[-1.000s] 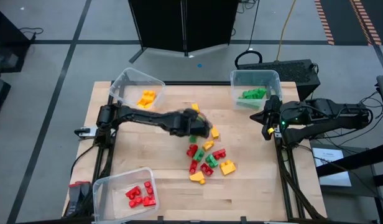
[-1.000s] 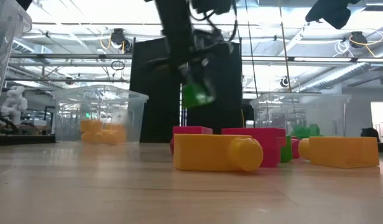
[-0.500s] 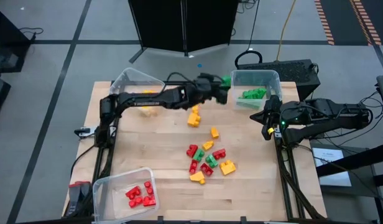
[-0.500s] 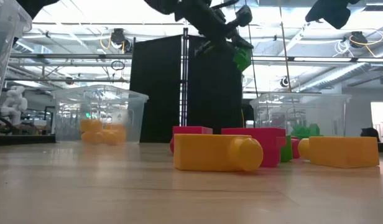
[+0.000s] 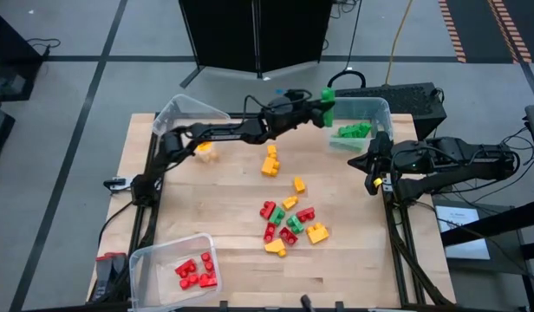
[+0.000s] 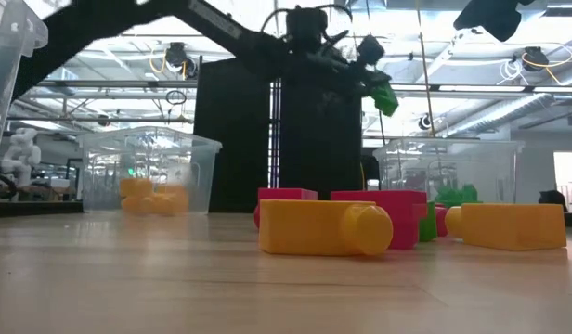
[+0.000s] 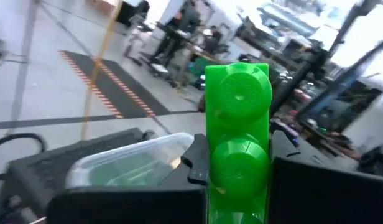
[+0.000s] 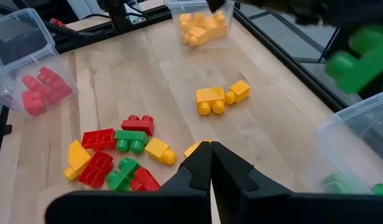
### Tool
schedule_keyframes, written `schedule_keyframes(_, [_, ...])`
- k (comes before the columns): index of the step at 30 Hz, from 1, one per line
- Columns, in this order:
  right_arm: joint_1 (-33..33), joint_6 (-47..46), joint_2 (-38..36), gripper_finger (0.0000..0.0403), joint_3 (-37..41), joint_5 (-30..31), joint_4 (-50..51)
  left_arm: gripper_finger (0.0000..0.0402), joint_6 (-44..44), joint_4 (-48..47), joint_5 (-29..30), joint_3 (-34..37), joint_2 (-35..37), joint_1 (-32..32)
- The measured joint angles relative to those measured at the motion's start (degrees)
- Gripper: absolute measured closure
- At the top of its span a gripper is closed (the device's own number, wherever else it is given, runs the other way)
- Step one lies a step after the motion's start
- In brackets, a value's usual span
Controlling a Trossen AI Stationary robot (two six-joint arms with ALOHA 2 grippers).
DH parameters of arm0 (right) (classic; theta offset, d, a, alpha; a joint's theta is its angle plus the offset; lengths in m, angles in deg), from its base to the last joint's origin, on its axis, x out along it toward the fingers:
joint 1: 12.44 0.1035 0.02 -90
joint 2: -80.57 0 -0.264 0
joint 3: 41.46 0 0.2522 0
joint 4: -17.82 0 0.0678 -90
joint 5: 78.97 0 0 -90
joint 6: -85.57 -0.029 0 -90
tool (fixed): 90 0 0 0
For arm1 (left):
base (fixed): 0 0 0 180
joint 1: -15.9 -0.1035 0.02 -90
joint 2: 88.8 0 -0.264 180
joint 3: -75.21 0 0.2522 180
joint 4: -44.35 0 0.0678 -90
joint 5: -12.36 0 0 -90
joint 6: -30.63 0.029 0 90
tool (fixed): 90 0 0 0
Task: Sort blocks
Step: Put the green game piece into the top right transparent bin
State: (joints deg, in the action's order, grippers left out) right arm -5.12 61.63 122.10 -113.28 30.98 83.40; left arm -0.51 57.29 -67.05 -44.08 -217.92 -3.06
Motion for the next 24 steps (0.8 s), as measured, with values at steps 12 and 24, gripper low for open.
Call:
schedule_keyframes(12, [0.0,0.22,0.0,0.0397,0.0,-0.05,-0.12,0.0391,8.04,-3.68,-3.54,-18.78,-12.87,-0.05])
schedule_keyframes(24, [0.0,1.09,-0.01,0.0397,0.0,-0.09,-0.12,0.0321,21.88,-9.05,-4.99,-18.86,-13.11,0.03])
